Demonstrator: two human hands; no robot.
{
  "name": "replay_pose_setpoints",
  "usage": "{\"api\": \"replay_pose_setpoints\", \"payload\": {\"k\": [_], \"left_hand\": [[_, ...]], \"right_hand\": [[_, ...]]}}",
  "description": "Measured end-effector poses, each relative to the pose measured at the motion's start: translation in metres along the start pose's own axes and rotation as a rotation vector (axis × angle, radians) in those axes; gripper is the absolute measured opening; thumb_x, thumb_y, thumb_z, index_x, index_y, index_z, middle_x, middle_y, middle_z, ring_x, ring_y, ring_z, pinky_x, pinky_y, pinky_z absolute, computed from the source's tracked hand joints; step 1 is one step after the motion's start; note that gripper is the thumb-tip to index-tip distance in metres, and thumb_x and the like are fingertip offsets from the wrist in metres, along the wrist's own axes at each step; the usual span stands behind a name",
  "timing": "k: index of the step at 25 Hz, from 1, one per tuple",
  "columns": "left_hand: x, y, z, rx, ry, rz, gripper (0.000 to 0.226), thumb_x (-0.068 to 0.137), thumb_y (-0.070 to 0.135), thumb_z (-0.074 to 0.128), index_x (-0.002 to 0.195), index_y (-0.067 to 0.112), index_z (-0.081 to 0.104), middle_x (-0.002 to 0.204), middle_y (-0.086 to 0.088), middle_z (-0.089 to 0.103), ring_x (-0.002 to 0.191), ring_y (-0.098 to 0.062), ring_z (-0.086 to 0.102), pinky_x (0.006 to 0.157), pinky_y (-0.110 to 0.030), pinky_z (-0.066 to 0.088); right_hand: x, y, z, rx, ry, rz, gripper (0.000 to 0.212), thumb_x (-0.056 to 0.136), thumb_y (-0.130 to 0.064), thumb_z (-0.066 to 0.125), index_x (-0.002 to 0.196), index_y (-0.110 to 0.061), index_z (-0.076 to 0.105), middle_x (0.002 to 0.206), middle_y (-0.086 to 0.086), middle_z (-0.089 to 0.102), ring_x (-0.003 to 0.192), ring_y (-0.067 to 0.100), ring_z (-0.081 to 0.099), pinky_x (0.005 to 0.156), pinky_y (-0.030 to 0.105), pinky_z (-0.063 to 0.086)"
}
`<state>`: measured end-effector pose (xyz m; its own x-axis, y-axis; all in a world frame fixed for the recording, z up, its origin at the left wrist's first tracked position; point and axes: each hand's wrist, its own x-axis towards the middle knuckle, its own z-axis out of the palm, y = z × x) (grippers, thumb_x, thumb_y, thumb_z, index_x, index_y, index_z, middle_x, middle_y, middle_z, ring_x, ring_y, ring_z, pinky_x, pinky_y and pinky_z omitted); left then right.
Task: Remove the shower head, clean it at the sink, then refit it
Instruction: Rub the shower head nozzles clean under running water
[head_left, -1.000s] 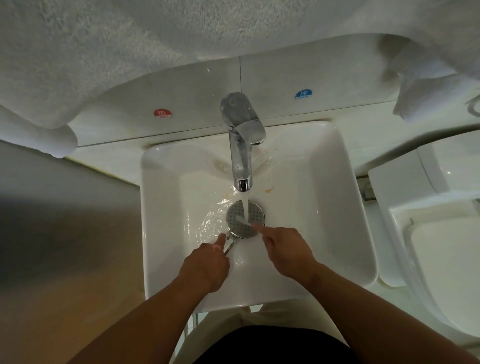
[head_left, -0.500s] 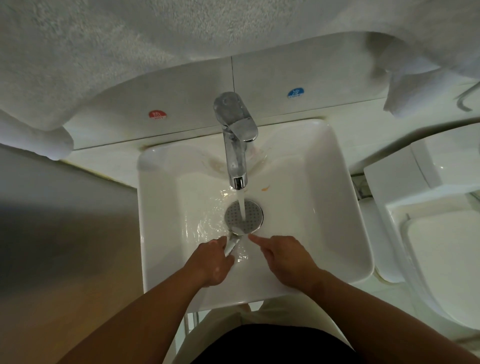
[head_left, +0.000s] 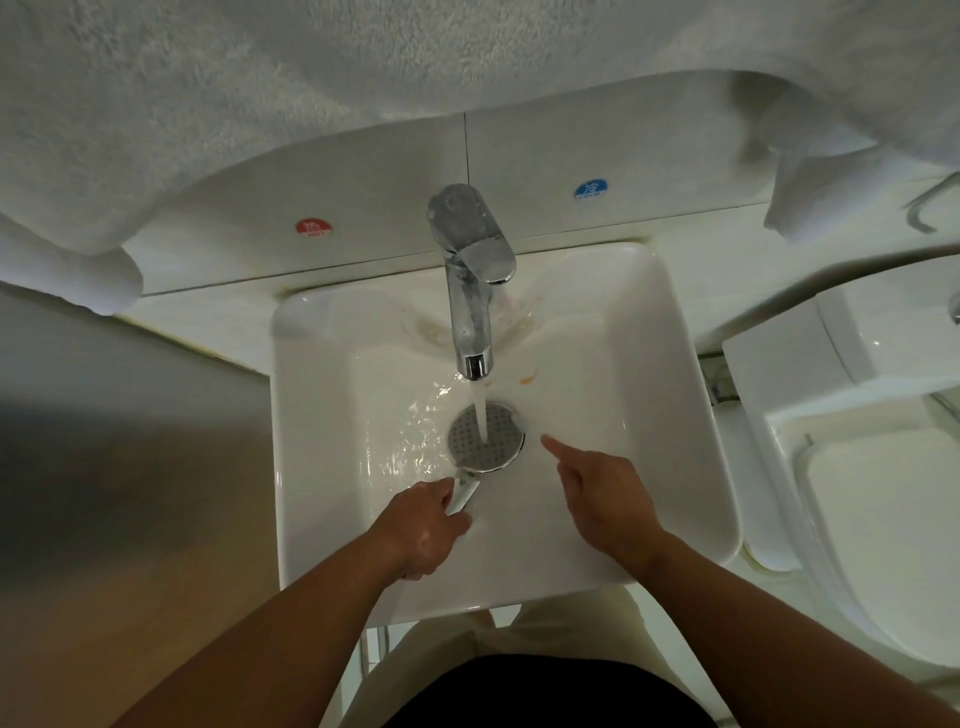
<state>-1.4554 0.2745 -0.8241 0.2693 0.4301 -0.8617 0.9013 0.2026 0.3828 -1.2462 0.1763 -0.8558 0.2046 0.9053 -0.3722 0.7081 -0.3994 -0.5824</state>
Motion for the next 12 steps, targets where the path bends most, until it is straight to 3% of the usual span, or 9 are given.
{"api": "replay_pose_setpoints", "payload": {"k": [7, 10, 12], "left_hand": [[-0.002, -0.001, 0.0, -0.134, -0.021, -0.048, 0.027, 0.094, 0.031, 0.06, 0.117, 0.018, 0.058, 0.067, -0.006, 0.051, 0.043, -0.017, 0.043, 0.039, -0.021, 0.034], [-0.002, -0.001, 0.0, -0.128, -0.022, -0.048, 0.028, 0.095, 0.032, 0.06, 0.117, 0.016, 0.056, 0.063, -0.005, 0.05, 0.041, -0.016, 0.041, 0.038, -0.021, 0.034], [-0.004, -0.001, 0.0, -0.088, -0.012, -0.02, 0.027, 0.096, 0.034, 0.059, 0.119, 0.021, 0.054, 0.068, -0.005, 0.054, 0.042, -0.015, 0.044, 0.037, -0.021, 0.035]], "right_hand": [[-0.002, -0.006, 0.002, -0.06, -0.119, -0.047, 0.045, 0.104, -0.027, 0.042, 0.146, -0.041, 0.048, 0.078, 0.002, 0.061, 0.07, 0.017, 0.054, 0.07, 0.034, 0.046], [0.01, -0.002, 0.002, 0.036, 0.017, 0.104, 0.044, 0.102, -0.024, 0.045, 0.142, -0.039, 0.054, 0.079, 0.003, 0.068, 0.063, 0.012, 0.053, 0.067, 0.03, 0.046], [0.02, -0.007, 0.004, 0.064, -0.023, 0.104, 0.043, 0.102, -0.022, 0.045, 0.14, -0.039, 0.057, 0.077, 0.001, 0.067, 0.058, 0.008, 0.052, 0.066, 0.027, 0.046]]}}
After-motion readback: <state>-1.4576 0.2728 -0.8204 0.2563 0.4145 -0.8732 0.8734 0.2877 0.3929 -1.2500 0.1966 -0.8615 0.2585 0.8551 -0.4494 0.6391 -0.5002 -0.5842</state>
